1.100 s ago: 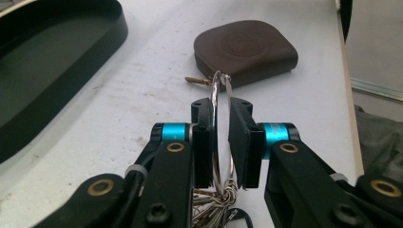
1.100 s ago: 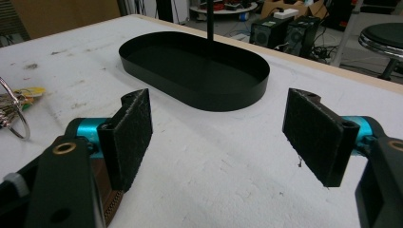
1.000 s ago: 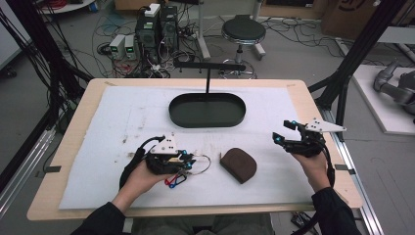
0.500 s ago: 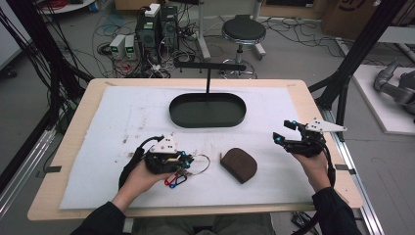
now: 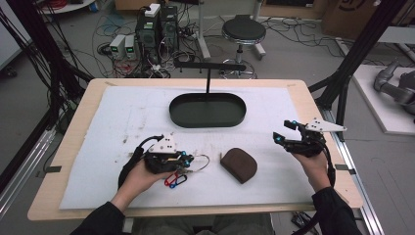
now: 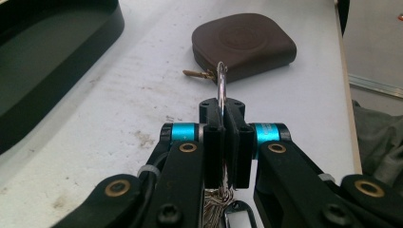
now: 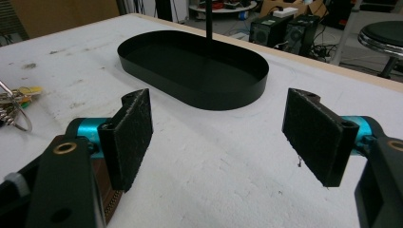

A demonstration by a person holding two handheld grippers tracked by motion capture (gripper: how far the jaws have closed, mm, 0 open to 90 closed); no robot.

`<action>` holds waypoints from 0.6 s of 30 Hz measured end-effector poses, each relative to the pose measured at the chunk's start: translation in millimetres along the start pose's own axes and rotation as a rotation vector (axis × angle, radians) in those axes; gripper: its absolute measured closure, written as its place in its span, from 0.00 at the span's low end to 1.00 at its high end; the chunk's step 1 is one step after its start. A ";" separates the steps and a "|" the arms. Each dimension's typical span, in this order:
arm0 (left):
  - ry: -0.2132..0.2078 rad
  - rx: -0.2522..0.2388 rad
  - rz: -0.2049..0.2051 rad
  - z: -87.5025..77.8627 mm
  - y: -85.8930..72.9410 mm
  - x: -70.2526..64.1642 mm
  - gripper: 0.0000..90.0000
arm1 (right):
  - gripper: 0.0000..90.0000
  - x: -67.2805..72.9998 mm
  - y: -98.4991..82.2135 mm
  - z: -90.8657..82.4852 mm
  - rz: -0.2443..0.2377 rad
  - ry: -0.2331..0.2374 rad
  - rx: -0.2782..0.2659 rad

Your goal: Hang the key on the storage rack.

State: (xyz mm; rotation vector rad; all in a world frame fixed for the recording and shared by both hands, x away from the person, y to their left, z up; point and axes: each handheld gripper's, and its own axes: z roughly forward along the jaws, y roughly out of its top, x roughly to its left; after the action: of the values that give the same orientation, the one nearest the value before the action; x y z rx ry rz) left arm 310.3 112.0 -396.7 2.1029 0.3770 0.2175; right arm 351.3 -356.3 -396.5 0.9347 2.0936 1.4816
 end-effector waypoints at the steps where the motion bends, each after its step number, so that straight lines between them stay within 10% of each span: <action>1: 0.001 -0.004 0.004 -1.3 0.7 0.6 0.96 | 0.29 -0.3 0.0 0.2 -0.002 -0.001 -0.001; 18: 0.048 -0.074 0.072 -28.4 32.4 7.1 0.96 | 0.29 -1.2 -0.2 0.9 -0.004 -0.003 -0.001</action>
State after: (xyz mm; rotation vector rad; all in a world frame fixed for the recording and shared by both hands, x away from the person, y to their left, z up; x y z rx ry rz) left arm 314.3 120.9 -354.2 2.0431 0.3168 0.3198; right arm 352.7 -356.6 -397.0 0.9315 2.0912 1.4776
